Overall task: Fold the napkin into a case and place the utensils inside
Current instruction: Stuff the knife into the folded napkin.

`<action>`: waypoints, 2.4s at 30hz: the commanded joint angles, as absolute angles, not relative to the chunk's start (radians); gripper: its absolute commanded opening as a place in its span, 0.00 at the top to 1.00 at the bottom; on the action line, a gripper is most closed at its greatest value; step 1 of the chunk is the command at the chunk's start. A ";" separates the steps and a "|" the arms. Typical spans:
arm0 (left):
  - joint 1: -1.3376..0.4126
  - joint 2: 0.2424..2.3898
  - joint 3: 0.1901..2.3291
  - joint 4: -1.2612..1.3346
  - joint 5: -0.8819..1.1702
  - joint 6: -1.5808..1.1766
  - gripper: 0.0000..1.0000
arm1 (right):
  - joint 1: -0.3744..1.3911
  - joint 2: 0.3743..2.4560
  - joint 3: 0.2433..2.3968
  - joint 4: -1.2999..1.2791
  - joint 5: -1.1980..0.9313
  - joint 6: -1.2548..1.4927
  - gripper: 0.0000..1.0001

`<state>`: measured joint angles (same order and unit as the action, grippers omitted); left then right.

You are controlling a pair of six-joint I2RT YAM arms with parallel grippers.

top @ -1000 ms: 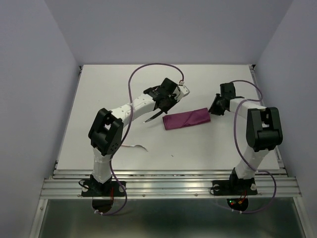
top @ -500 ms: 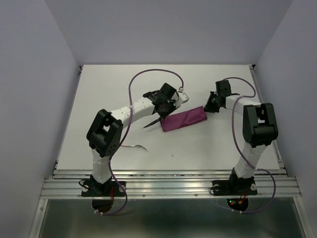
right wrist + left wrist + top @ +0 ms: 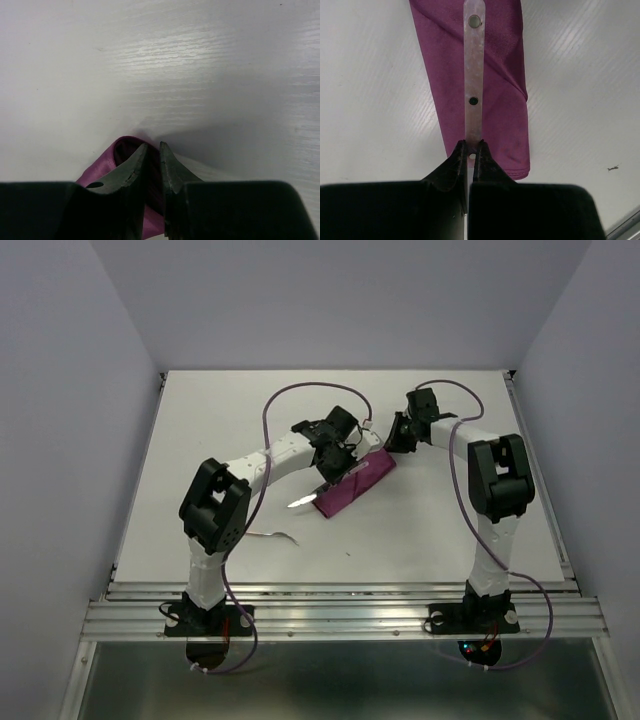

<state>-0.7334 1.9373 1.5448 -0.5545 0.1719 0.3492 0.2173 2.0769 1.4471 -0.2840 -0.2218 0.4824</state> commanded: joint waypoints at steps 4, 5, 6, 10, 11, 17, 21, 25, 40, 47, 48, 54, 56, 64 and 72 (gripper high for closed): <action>-0.735 1.965 1.648 -0.693 0.206 0.218 1.00 | 0.210 2.059 1.459 -0.291 -0.209 0.468 0.79; -0.735 1.962 1.641 -0.695 0.196 0.209 1.00 | 0.210 2.056 1.454 -0.290 -0.209 0.468 0.79; -0.735 1.959 1.640 -0.698 0.195 0.203 1.00 | 0.210 2.056 1.453 -0.291 -0.209 0.466 0.79; -0.735 1.959 1.631 -0.719 0.184 0.172 1.00 | 0.210 2.057 1.451 -0.290 -0.209 0.465 0.79; -0.733 1.960 1.629 -0.719 0.176 0.164 1.00 | 0.210 2.059 1.451 -0.288 -0.209 0.465 0.79; -0.733 1.986 1.632 -0.729 0.163 0.141 1.00 | 0.210 2.054 1.448 -0.290 -0.204 0.463 0.79; -0.732 2.014 1.652 -0.738 0.150 0.133 1.00 | 0.210 2.052 1.445 -0.290 -0.203 0.463 0.79; -0.732 2.049 1.687 -0.756 0.129 0.135 1.00 | 0.210 2.048 1.443 -0.290 -0.204 0.462 0.79; -0.729 2.095 1.764 -0.779 0.089 0.140 1.00 | 0.210 2.046 1.442 -0.291 -0.209 0.457 0.79; -0.730 2.146 1.830 -0.804 0.097 0.156 1.00 | 0.210 2.037 1.439 -0.291 -0.210 0.457 0.79; -0.729 2.149 1.836 -0.805 0.095 0.158 1.00 | 0.210 2.037 1.439 -0.291 -0.210 0.457 0.79; -0.729 2.155 1.844 -0.812 0.074 0.158 1.00 | 0.210 2.039 1.434 -0.291 -0.212 0.456 0.79; -0.726 2.140 1.827 -0.802 0.072 0.158 1.00 | 0.210 2.040 1.434 -0.290 -0.213 0.456 0.79; -0.706 2.086 1.721 -0.769 0.064 0.153 1.00 | 0.210 2.046 1.431 -0.290 -0.215 0.457 0.79; -0.704 2.079 1.710 -0.769 0.052 0.156 1.00 | 0.210 2.046 1.428 -0.291 -0.212 0.457 0.79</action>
